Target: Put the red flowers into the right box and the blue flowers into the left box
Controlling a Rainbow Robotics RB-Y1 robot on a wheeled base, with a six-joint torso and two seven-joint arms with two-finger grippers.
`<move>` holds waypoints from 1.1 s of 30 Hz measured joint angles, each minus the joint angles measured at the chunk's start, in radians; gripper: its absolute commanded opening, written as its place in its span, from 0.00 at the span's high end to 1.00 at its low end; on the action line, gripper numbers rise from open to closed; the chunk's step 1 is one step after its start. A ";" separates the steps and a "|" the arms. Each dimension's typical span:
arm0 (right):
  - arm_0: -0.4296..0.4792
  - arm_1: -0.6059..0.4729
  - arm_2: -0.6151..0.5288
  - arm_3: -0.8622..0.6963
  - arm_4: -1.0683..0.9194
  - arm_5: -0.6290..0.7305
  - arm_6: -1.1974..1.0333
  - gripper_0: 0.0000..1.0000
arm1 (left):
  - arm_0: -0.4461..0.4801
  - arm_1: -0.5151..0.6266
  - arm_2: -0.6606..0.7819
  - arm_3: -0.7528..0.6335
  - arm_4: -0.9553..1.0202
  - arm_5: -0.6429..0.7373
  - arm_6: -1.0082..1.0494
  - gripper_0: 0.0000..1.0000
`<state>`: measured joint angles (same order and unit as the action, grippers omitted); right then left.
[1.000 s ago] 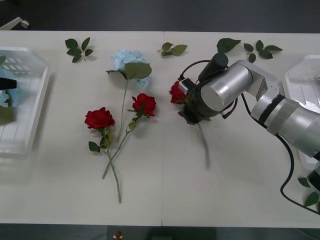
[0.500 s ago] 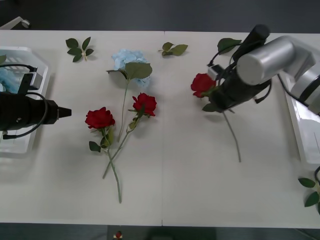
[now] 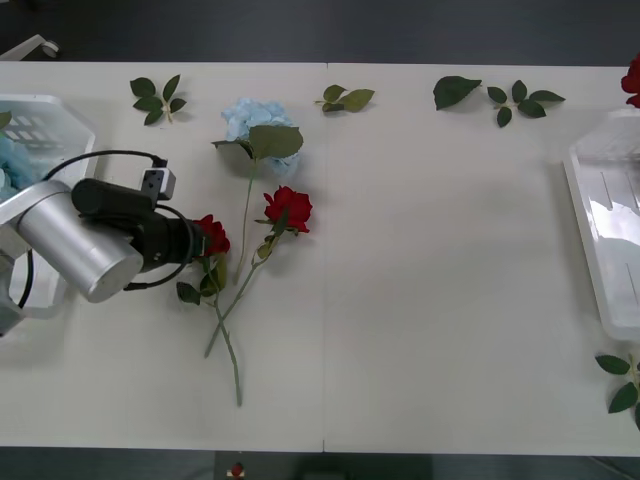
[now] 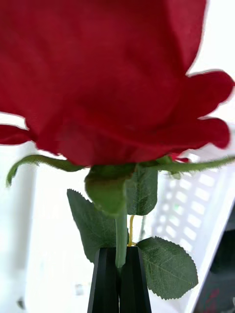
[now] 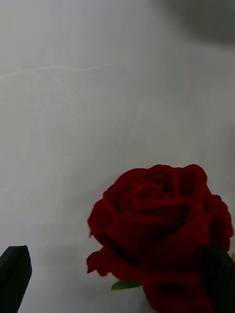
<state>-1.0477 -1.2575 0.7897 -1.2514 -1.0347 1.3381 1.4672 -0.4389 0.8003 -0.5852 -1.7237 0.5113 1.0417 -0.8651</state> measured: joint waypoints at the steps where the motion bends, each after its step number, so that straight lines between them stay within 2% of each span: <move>1: 0.001 0.001 0.000 0.016 0.016 0.000 0.000 1.00 | -0.009 -0.010 -0.019 0.004 -0.012 0.001 0.001 0.00; 8: 0.071 0.012 0.000 0.117 0.063 -0.097 0.000 1.00 | -0.013 -0.082 -0.007 0.021 -0.038 0.007 -0.002 0.00; 15: 0.162 0.035 0.000 0.185 0.134 -0.175 0.000 1.00 | -0.010 -0.100 0.001 0.018 -0.098 0.050 -0.002 0.00; 23: 0.206 0.109 0.000 0.298 0.197 -0.286 0.000 1.00 | 0.079 -0.100 0.001 0.010 -0.165 -0.038 -0.002 0.00; 24: 0.206 0.116 0.000 0.310 0.201 -0.293 0.000 0.93 | 0.094 -0.100 0.001 0.001 -0.177 -0.040 -0.002 0.00; 26: 0.206 0.126 0.000 0.330 0.202 -0.307 0.000 0.67 | 0.118 -0.098 0.001 -0.018 -0.189 -0.040 -0.002 0.00; 28: 0.206 0.131 0.000 0.343 0.202 -0.318 0.001 0.50 | 0.135 -0.098 0.001 -0.031 -0.190 -0.040 -0.002 0.00; 30: 0.206 0.131 0.000 0.349 0.203 -0.322 0.004 0.25 | 0.145 -0.098 0.001 -0.034 -0.190 -0.040 -0.002 0.00; 33: 0.206 0.131 0.000 0.357 0.203 -0.321 0.014 0.10 | 0.152 -0.098 0.001 -0.034 -0.224 -0.043 -0.002 0.00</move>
<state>-0.8421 -1.1263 0.7897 -0.8940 -0.8317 1.0169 1.4813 -0.2866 0.7027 -0.5841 -1.7573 0.2873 0.9988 -0.8673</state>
